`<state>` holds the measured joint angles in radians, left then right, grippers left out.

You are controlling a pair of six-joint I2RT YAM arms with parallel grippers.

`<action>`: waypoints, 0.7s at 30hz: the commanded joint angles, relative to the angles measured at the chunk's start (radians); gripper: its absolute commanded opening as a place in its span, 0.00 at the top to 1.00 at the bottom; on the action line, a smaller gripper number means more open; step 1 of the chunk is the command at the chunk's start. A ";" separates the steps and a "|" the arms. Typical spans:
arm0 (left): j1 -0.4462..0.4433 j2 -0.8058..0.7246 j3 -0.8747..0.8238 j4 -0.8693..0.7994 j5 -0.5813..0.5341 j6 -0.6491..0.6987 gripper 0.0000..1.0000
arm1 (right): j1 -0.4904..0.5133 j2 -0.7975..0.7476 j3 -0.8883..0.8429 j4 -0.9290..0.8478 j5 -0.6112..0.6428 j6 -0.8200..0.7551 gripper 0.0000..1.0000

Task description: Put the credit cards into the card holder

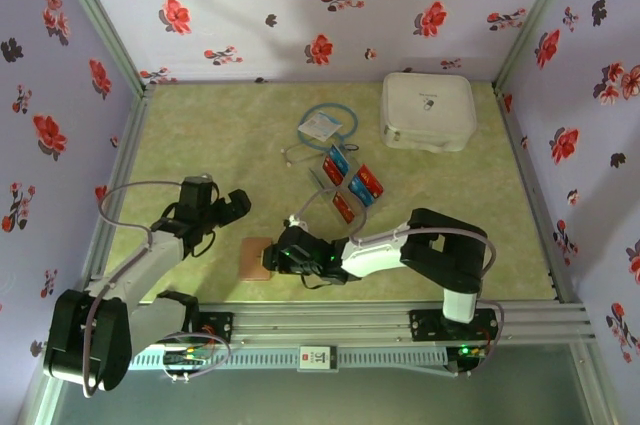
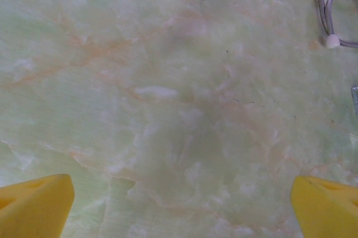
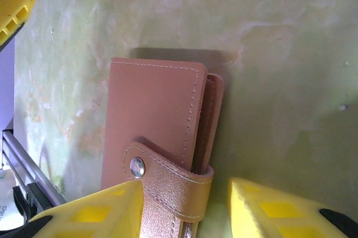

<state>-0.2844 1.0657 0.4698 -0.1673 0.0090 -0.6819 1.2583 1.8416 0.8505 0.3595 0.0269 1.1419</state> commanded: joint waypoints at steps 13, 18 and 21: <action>-0.013 0.041 -0.007 0.033 0.021 0.017 0.00 | 0.003 0.062 0.040 0.067 0.010 0.046 0.82; -0.018 0.055 0.001 0.042 0.023 0.014 0.00 | -0.029 0.057 0.019 0.142 -0.022 0.063 1.00; -0.021 0.064 0.019 0.035 0.027 0.016 0.00 | -0.065 0.042 0.000 0.186 -0.056 0.066 1.00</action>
<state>-0.2962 1.1187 0.4698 -0.1387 0.0216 -0.6785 1.2285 1.8893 0.8677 0.4686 -0.0048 1.1904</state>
